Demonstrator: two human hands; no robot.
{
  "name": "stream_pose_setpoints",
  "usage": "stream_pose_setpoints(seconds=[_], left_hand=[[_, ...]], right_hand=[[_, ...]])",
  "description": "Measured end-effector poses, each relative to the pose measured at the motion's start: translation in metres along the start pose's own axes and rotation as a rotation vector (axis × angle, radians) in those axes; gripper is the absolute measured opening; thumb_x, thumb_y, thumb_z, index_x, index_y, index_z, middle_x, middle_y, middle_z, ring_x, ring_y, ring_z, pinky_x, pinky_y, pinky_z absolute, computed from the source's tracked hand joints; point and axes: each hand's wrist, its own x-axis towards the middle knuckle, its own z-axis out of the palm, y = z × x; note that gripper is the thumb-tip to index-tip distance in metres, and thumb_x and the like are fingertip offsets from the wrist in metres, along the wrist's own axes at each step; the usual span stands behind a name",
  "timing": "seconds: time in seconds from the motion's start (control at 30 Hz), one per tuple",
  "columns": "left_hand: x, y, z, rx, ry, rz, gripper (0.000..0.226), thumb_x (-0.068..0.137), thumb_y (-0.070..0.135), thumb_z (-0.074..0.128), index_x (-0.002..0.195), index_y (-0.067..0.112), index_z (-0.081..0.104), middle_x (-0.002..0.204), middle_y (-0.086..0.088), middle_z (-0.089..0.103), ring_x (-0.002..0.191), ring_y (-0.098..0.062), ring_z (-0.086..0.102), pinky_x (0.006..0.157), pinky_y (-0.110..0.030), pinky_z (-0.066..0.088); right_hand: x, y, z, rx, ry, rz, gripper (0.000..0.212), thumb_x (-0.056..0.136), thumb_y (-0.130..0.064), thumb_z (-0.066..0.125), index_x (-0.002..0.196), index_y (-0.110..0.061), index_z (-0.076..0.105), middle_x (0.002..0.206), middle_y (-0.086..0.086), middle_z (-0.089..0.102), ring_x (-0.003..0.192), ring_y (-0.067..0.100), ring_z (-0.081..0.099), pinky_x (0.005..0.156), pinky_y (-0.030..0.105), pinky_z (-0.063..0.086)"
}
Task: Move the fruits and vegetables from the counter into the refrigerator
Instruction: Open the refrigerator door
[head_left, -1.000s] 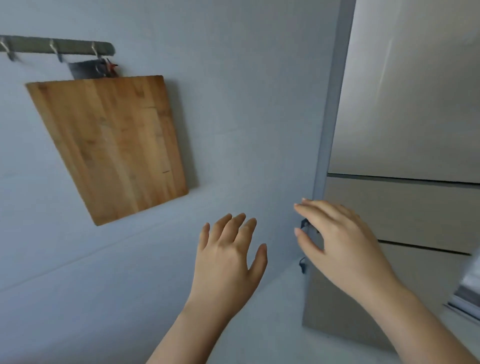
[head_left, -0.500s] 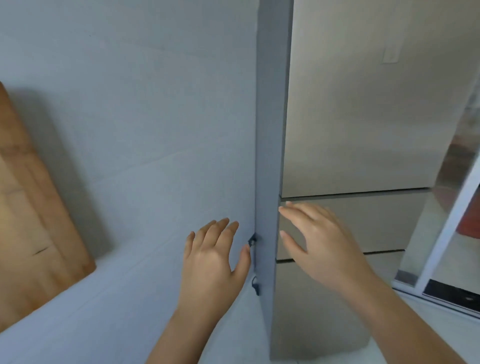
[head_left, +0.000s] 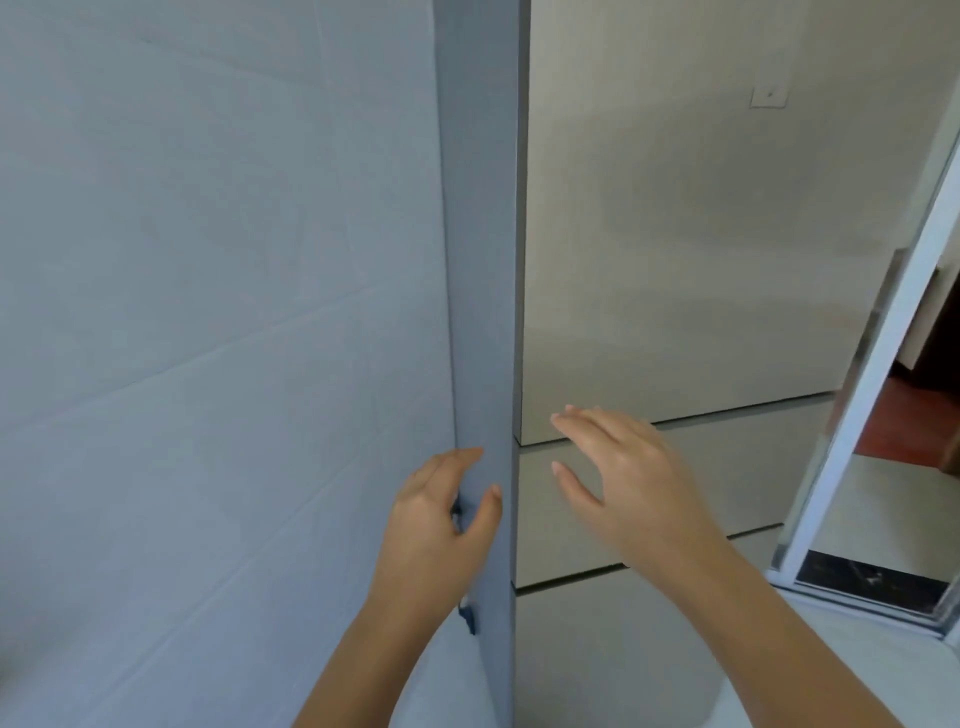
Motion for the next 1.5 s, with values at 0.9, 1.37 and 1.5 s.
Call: stream_pose_setpoints(seconds=[0.9, 1.37, 1.5], left_hand=[[0.184, -0.041, 0.107, -0.568, 0.053, -0.110, 0.042, 0.080, 0.000, 0.066, 0.117, 0.017, 0.055, 0.098, 0.000, 0.066, 0.083, 0.004, 0.061, 0.069, -0.007, 0.046], [0.169, -0.038, 0.102, -0.644, -0.018, -0.100, 0.041, 0.081, 0.001, 0.066, 0.116, 0.019, 0.054, 0.105, -0.007, 0.065, 0.099, -0.015, 0.061, 0.085, -0.028, 0.051], [0.147, -0.028, 0.102, -0.648, -0.042, -0.038, 0.043, 0.080, 0.001, 0.066, 0.112, 0.026, 0.052, 0.100, 0.006, 0.062, 0.089, 0.007, 0.058, 0.073, -0.008, 0.046]], right_hand=[[0.072, 0.094, 0.106, 0.107, 0.028, 0.119, 0.038, 0.082, -0.030, 0.046, 0.108, -0.011, 0.065, 0.098, 0.002, 0.067, 0.093, 0.017, 0.061, 0.082, 0.032, 0.049], [0.043, 0.080, 0.081, 0.014, -0.002, 0.178, 0.039, 0.080, -0.029, 0.047, 0.110, -0.011, 0.065, 0.110, 0.003, 0.067, 0.102, 0.017, 0.059, 0.089, 0.033, 0.046], [0.028, 0.069, 0.064, 0.004, -0.003, 0.191, 0.038, 0.082, -0.028, 0.049, 0.111, -0.011, 0.064, 0.113, 0.004, 0.066, 0.104, 0.021, 0.060, 0.090, 0.040, 0.048]])
